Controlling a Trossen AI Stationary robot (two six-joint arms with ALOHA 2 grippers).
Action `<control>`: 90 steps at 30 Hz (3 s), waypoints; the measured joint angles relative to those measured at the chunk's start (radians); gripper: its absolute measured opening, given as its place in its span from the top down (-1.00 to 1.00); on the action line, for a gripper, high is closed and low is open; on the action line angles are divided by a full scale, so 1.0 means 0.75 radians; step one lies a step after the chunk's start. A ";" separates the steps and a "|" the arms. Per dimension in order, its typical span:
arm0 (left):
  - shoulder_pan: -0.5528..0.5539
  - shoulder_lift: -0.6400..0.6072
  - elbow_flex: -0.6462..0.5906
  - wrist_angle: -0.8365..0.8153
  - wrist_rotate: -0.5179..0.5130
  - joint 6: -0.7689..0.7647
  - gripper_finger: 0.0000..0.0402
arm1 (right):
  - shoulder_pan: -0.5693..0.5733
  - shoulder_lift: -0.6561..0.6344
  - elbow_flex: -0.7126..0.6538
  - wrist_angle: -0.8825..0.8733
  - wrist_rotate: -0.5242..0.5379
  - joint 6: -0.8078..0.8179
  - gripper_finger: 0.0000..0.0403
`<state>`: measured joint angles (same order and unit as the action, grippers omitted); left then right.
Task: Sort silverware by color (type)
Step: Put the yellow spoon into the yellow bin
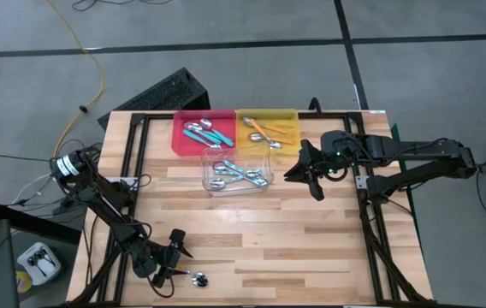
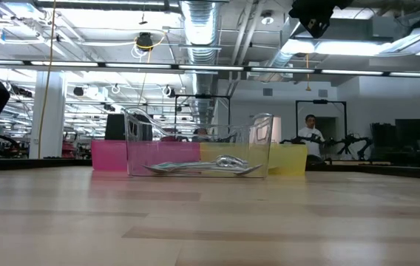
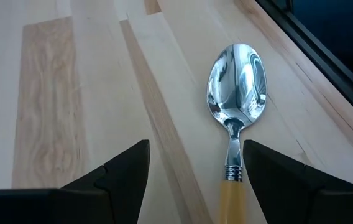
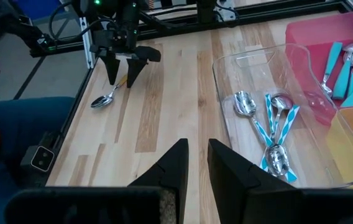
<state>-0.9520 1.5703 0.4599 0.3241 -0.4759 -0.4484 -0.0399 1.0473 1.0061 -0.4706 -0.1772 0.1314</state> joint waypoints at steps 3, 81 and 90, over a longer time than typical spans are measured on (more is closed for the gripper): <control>0.000 0.000 0.000 -0.001 0.007 0.000 -0.21 | 0.000 0.000 0.000 0.000 0.000 0.000 0.57; -0.020 0.041 0.029 -0.179 0.055 -0.010 -0.05 | 0.000 -0.001 0.000 -0.001 -0.001 0.001 0.57; -0.018 0.043 0.029 -0.188 0.095 0.013 0.29 | 0.001 -0.001 0.000 0.000 -0.001 0.001 0.57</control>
<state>-0.9657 1.6024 0.4816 0.1829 -0.4049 -0.4385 -0.0395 1.0470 1.0061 -0.4708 -0.1776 0.1322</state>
